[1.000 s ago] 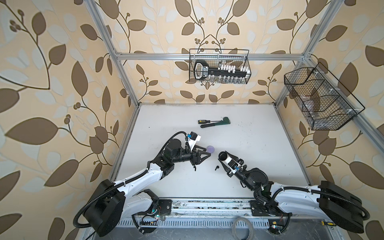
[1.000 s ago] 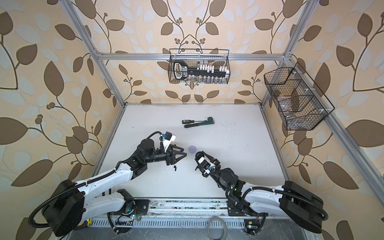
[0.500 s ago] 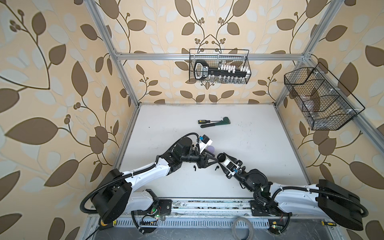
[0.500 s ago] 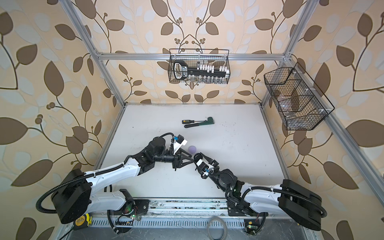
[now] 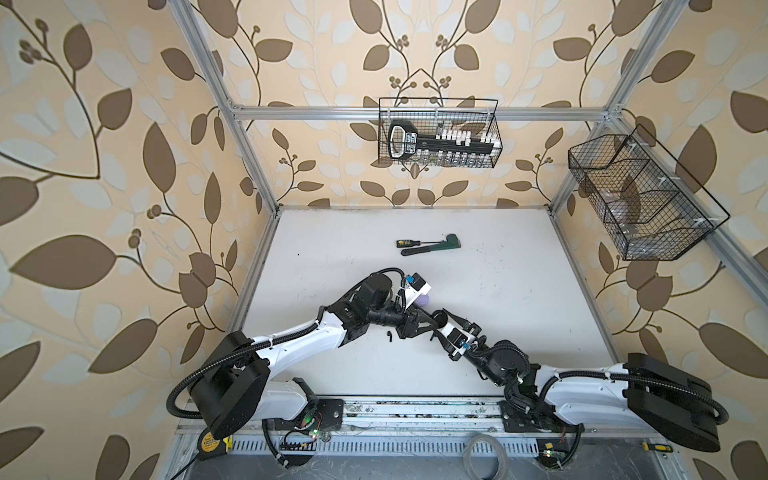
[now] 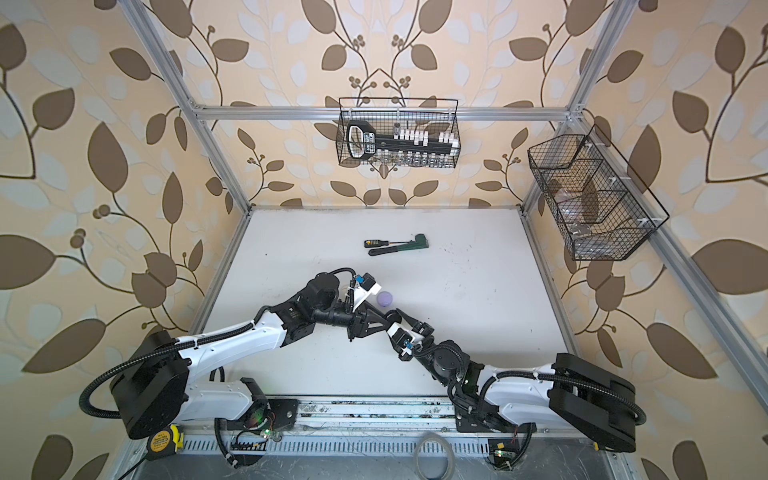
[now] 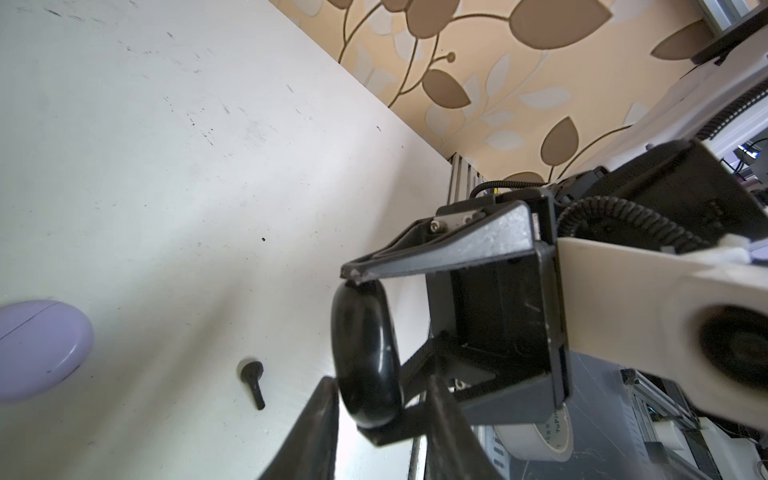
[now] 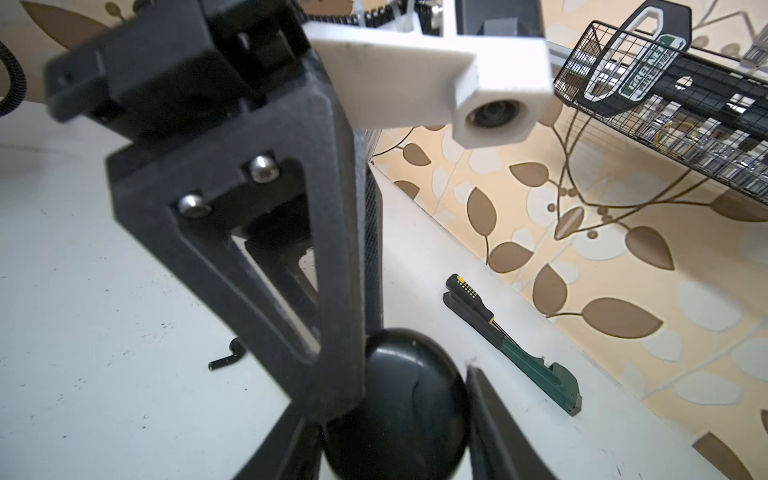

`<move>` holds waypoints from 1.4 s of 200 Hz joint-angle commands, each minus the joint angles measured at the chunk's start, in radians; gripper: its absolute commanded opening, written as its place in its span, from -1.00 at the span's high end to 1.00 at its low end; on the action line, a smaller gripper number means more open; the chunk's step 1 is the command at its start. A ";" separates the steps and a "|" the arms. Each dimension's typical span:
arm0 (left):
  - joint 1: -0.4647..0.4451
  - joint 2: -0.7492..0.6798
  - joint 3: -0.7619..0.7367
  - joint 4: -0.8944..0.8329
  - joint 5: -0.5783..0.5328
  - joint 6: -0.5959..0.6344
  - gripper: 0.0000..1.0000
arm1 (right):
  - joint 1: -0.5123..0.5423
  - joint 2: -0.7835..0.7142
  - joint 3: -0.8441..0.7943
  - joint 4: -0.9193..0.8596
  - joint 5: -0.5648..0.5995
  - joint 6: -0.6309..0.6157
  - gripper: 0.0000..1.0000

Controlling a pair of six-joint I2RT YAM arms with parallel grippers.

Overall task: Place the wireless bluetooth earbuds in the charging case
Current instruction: 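Close the left gripper on the black case beside the right gripper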

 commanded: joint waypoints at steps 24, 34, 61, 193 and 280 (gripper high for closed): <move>-0.021 0.026 0.058 -0.035 0.012 0.046 0.38 | 0.012 0.007 0.028 0.056 0.022 -0.024 0.52; -0.024 0.030 0.062 -0.041 0.012 0.048 0.39 | 0.013 0.010 0.029 0.056 0.022 -0.024 0.52; -0.029 0.043 0.073 -0.052 0.012 0.056 0.41 | 0.013 0.011 0.031 0.060 0.022 -0.024 0.51; -0.052 0.058 0.089 -0.089 -0.035 0.084 0.99 | 0.024 0.010 0.028 0.062 -0.009 -0.009 0.18; -0.052 -0.203 -0.128 0.079 -0.400 0.122 1.00 | -0.048 -0.077 0.013 -0.044 -0.173 0.058 -0.21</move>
